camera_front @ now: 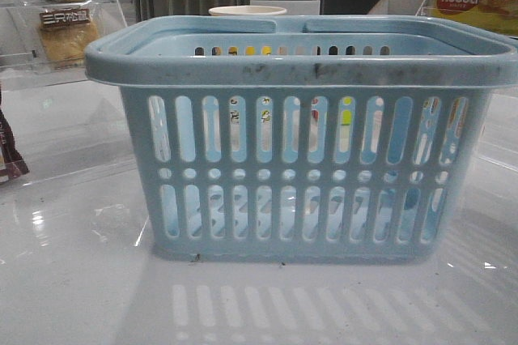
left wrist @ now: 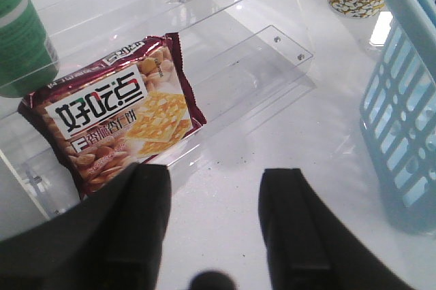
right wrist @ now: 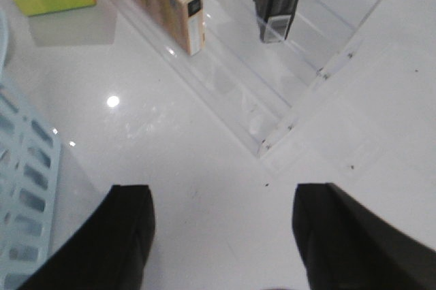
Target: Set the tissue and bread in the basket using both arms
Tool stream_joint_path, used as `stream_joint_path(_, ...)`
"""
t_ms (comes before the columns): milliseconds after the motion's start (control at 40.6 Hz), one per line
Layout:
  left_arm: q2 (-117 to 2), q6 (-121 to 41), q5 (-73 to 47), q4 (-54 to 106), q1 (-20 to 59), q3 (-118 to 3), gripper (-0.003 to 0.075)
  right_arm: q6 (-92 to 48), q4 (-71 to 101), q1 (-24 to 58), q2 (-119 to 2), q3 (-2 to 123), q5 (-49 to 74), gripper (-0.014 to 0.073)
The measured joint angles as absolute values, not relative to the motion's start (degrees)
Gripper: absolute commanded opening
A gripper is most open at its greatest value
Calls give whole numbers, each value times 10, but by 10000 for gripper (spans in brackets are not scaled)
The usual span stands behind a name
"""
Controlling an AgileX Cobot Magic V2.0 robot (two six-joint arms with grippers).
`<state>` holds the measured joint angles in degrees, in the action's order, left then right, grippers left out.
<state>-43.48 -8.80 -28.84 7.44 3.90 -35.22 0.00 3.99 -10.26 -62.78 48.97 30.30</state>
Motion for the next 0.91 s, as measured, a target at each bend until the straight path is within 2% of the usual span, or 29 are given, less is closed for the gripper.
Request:
stream_joint_path(271, -435, -88, -288, 74, 39, -352, 328, 0, 45, -144, -776, 604, 299, 542)
stream_joint_path(813, -435, -88, -288, 74, 39, -352, 329, 0, 77, -146, -1011, 760, 265, 542)
stream_joint_path(912, -435, -88, -288, 74, 39, -351, 329, 0, 77, -146, -1033, 775, 255, 493)
